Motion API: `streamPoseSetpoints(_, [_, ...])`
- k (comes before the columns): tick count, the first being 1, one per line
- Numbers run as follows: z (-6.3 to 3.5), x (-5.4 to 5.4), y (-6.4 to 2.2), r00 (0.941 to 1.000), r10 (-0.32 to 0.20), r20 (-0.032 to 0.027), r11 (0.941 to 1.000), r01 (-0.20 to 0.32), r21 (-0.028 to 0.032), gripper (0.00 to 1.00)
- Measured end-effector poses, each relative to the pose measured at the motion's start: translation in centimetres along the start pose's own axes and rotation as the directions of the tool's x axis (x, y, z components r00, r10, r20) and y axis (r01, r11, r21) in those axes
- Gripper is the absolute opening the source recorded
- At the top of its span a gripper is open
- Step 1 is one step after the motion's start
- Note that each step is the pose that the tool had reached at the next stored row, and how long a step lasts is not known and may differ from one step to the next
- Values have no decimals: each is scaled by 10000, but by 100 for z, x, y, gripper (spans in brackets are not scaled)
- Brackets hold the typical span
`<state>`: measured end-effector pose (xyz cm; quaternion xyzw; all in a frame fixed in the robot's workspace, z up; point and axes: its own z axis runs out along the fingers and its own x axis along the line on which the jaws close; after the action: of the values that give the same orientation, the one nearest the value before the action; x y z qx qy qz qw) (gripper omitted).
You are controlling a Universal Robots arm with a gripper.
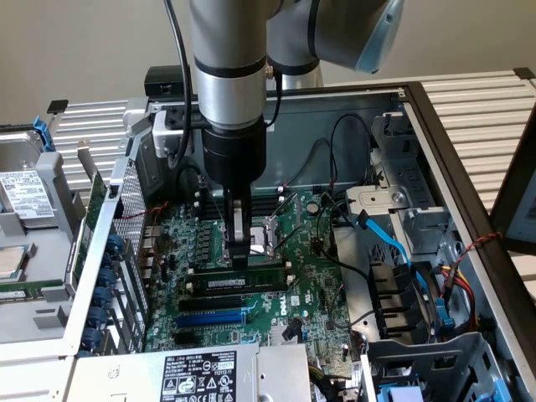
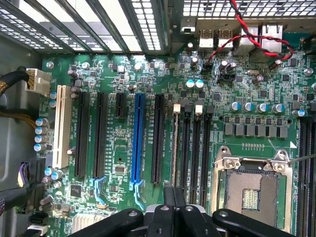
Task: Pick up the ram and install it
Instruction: 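Press down the ram until it locks into place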
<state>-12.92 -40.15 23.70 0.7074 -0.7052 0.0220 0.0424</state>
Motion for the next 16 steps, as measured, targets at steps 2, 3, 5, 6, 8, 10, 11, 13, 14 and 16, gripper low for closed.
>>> streamPoseSetpoints(2, [7, -1, 0, 10000, 4, 28, 10000, -4, -1, 11])
streamPoseSetpoints(3, [10, -1, 0, 10000, 6, 41, 10000, -6, -1, 11])
streamPoseSetpoints(5, [17, -2, -1, 10000, 9, 67, 10000, -9, -1, 11])
streamPoseSetpoints(6, [21, -2, -1, 10000, 11, 79, 10000, -11, 0, 11])
streamPoseSetpoints(8, [29, -3, -1, 10000, 15, 90, 10000, -15, 0, 11])
streamPoseSetpoints(10, [37, -4, -1, 10000, 21, 90, 10000, -21, -1, 11])
streamPoseSetpoints(11, [41, -4, -2, 10000, 30, 91, 10000, -30, -2, 11])
streamPoseSetpoints(13, [53, -5, -2, 9999, 51, 91, 10000, -51, -4, 11])
streamPoseSetpoints(14, [59, -6, -2, 9999, 56, 92, 10000, -56, -4, 11])
streamPoseSetpoints(16, [67, -6, -2, 9999, 57, 89, 10000, -57, -6, 11])
